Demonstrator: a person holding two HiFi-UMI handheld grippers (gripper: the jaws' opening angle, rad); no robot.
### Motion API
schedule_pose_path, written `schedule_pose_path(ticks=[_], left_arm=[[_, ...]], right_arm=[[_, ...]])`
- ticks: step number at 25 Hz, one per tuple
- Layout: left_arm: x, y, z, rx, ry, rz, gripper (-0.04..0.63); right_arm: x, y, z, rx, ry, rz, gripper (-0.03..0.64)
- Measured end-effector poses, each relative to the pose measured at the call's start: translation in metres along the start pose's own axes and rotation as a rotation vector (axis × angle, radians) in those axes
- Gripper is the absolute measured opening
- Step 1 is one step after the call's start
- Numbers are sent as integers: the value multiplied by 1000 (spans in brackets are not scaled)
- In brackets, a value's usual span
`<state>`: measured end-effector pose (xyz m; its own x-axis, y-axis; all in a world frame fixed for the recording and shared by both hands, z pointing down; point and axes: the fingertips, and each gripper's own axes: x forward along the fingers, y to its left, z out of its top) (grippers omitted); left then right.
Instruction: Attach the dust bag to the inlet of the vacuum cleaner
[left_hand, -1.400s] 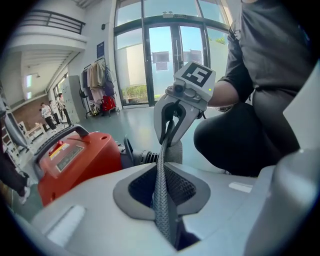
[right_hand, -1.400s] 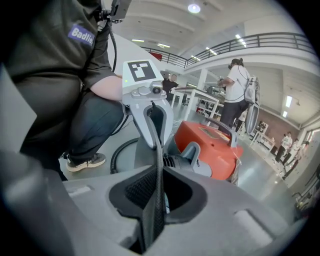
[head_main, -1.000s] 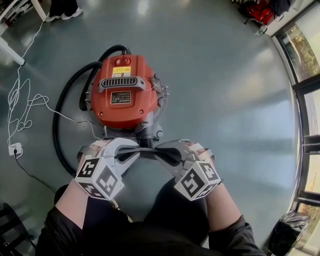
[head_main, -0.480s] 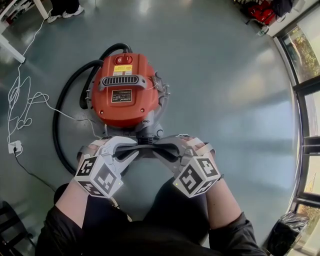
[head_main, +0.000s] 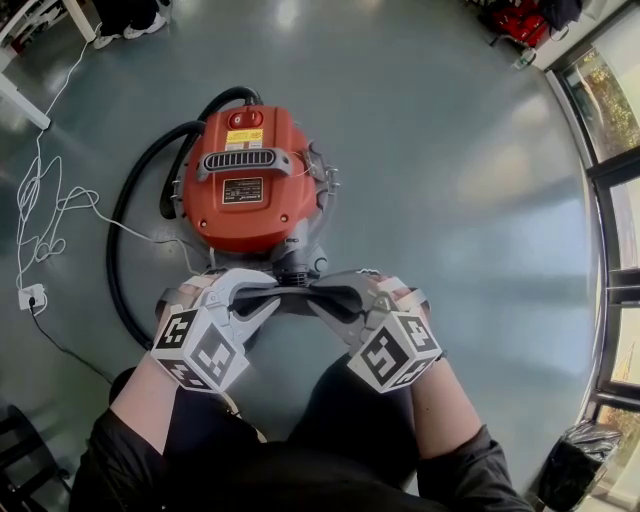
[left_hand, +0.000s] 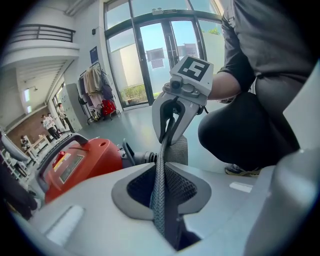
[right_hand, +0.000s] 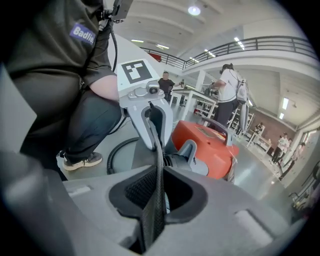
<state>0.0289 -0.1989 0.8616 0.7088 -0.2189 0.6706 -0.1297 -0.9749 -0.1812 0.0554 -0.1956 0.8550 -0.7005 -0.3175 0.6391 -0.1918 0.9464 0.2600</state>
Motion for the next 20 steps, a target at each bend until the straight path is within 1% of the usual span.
schedule_pose_path(ticks=[3,5,9,13,16,20], left_arm=[[-2,-1,-2,-18,-15,-2,81],[-1,-1,-2,-7,-12,7,93],[-2,3,-2,-2,-13,24,159],[-4,1,-2,-9,-16,11,222],[-6,-3,0,-8,-25,-1,225],[-15,-2,9,-23,-60,1,225]], right_arm=[[0,-1,7,-41,10,-12,42],[-1,-1,7,-44,8,-18,49],[-2,0,6,-30,2,-35,64],[-6,-3,6,8,-4,-42,102],[-9,-1,3,21,6,-45,103],[-19,-2,4,38,24,-65,102]])
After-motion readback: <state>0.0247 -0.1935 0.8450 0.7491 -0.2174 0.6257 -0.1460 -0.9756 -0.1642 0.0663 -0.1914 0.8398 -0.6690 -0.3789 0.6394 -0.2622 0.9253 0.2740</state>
